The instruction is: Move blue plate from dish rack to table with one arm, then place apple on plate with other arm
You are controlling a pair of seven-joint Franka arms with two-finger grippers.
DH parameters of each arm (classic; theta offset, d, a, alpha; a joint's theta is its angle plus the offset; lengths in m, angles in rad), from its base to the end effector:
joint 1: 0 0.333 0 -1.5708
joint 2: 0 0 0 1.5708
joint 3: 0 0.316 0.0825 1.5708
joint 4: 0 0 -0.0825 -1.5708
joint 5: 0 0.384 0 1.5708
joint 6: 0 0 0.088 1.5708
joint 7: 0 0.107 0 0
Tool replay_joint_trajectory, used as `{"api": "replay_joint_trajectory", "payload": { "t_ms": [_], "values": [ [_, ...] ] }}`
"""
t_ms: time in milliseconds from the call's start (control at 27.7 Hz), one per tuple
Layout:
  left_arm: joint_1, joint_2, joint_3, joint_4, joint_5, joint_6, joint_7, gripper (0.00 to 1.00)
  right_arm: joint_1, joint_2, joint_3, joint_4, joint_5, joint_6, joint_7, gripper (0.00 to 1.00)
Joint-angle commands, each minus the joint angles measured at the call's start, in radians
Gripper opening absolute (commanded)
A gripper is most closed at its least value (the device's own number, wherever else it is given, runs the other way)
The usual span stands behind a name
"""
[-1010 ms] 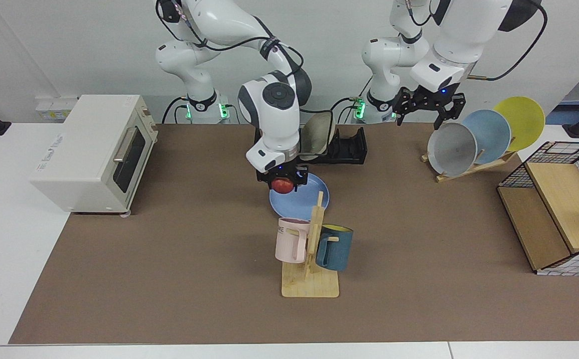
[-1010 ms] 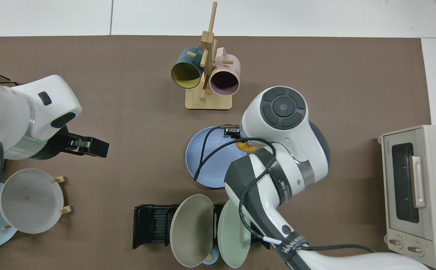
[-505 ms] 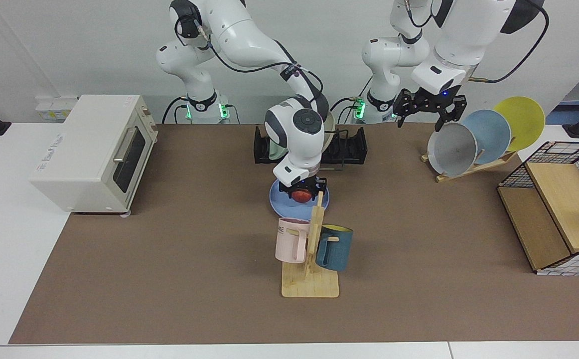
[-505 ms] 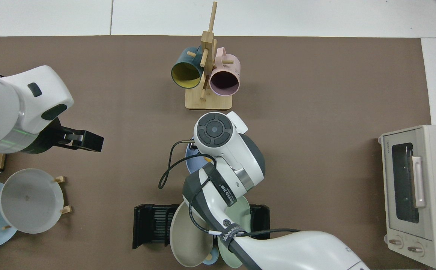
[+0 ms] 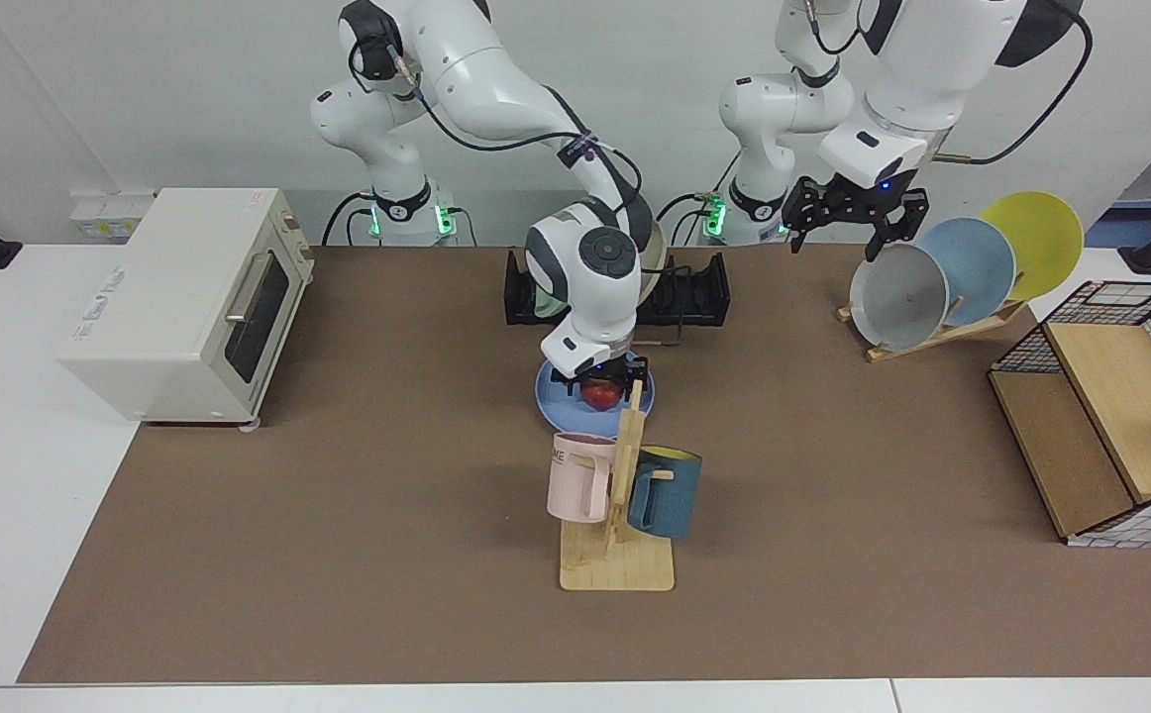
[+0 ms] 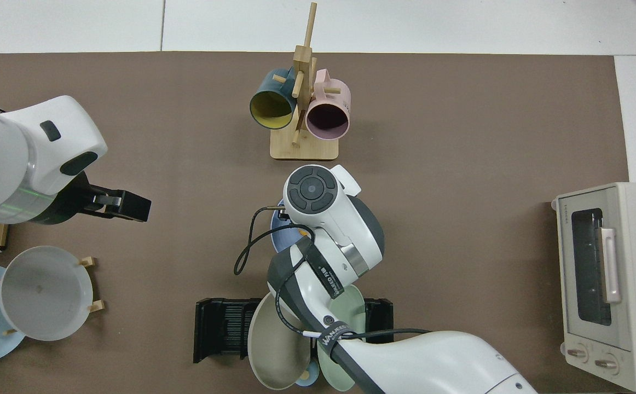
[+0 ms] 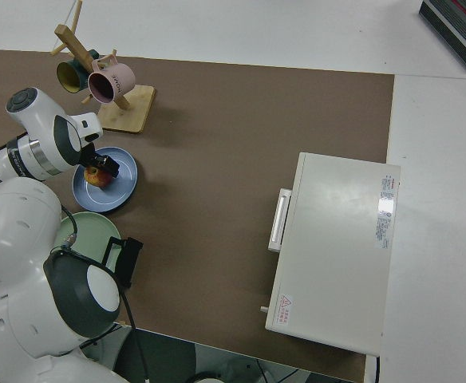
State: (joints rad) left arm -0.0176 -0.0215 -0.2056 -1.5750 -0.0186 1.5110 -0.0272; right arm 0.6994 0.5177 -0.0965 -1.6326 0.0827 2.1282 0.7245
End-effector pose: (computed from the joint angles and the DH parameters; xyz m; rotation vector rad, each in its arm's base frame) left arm 0.5275 -0.1232 0.6289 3.1170 -0.3073 -0.0695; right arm 0.5538 0.3952 0.3179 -3.1265 0.2411 0.0448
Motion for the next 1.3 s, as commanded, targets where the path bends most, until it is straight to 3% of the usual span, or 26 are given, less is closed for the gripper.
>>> {"api": "replay_joint_trajectory", "payload": {
  "t_ms": [0,289,866,1262],
  "values": [
    [0.010,0.006,-0.003,0.026,0.014,-0.029,-0.011,1.00,-0.020,-0.086,-0.008,-0.006,0.019,-0.082,0.010,1.00],
    [0.025,0.006,-0.003,0.026,0.014,-0.029,-0.011,1.00,-0.122,-0.183,-0.011,-0.004,0.003,-0.116,-0.112,1.00],
    [0.085,0.006,-0.005,0.026,0.014,-0.029,-0.011,1.00,-0.443,-0.283,-0.011,-0.010,-0.037,-0.120,-0.723,1.00],
    [0.100,0.006,-0.005,0.026,0.014,-0.029,-0.011,1.00,-0.564,-0.389,-0.011,-0.010,-0.055,-0.227,-0.853,1.00]
  ]
}}
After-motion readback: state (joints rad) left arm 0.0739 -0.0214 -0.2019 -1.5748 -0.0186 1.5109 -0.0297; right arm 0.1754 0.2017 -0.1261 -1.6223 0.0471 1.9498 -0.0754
